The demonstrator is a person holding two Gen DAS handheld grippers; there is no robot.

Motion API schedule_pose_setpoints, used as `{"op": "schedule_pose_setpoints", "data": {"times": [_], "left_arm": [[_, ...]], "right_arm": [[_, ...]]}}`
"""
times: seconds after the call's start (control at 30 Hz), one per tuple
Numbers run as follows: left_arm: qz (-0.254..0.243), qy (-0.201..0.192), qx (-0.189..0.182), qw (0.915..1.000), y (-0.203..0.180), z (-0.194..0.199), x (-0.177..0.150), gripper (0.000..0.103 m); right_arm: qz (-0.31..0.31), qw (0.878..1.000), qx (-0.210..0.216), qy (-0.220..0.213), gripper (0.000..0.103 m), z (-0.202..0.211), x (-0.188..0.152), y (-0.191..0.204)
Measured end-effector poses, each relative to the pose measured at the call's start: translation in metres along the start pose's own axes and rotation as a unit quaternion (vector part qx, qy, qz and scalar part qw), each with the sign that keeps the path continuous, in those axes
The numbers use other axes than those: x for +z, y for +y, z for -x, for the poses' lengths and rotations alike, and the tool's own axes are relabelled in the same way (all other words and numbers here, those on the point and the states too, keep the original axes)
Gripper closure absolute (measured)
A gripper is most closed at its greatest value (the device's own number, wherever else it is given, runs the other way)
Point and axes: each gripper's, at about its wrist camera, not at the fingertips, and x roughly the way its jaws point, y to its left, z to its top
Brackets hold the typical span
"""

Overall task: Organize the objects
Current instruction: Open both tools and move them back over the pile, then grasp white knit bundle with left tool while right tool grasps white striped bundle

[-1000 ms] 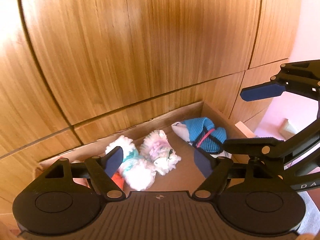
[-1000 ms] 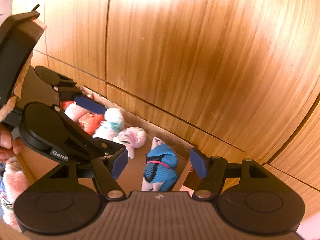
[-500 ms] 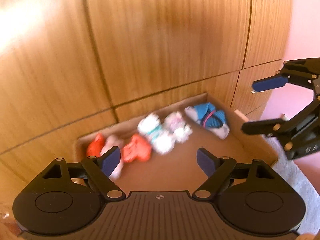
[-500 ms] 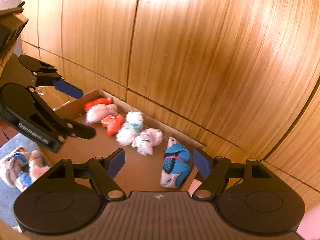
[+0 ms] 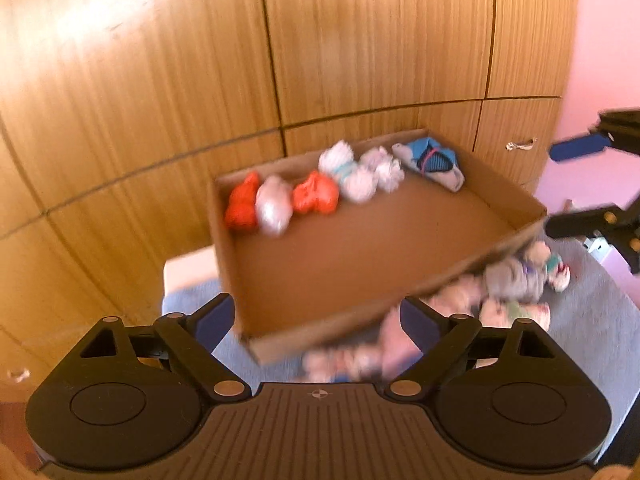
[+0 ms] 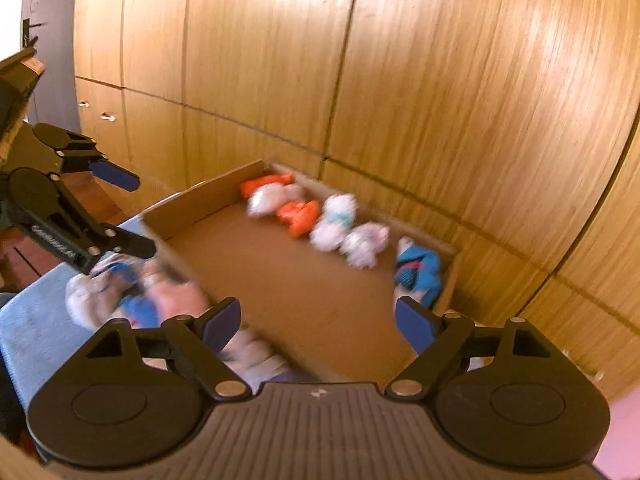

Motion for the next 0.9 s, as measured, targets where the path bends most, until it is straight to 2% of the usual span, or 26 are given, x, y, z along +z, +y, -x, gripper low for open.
{"op": "schedule_pose_setpoints", "data": {"times": [0.2,0.4,0.53,0.67,0.9], "left_arm": [[0.055,-0.004,0.004,0.9985,0.010,0.015,-0.037,0.008],[0.098,-0.001,0.002,0.9952,0.014,0.014,-0.059,0.007],[0.123,0.006,-0.002,0.9923,0.019,0.008,-0.066,0.007],[0.130,0.018,0.000,0.9914,0.023,-0.001,-0.073,0.007],[0.139,0.022,-0.009,0.9901,0.033,-0.001,-0.079,0.007]], "right_arm": [[-0.039,0.999,0.028,-0.017,0.009,0.015,-0.036,0.048],[-0.054,0.998,0.031,0.002,0.009,0.001,-0.057,0.092],[-0.060,0.998,0.015,0.019,0.009,-0.010,-0.066,0.109],[-0.070,0.997,-0.003,0.029,0.014,-0.020,-0.071,0.113],[-0.097,0.995,-0.005,0.037,0.033,-0.023,-0.076,0.105]]}}
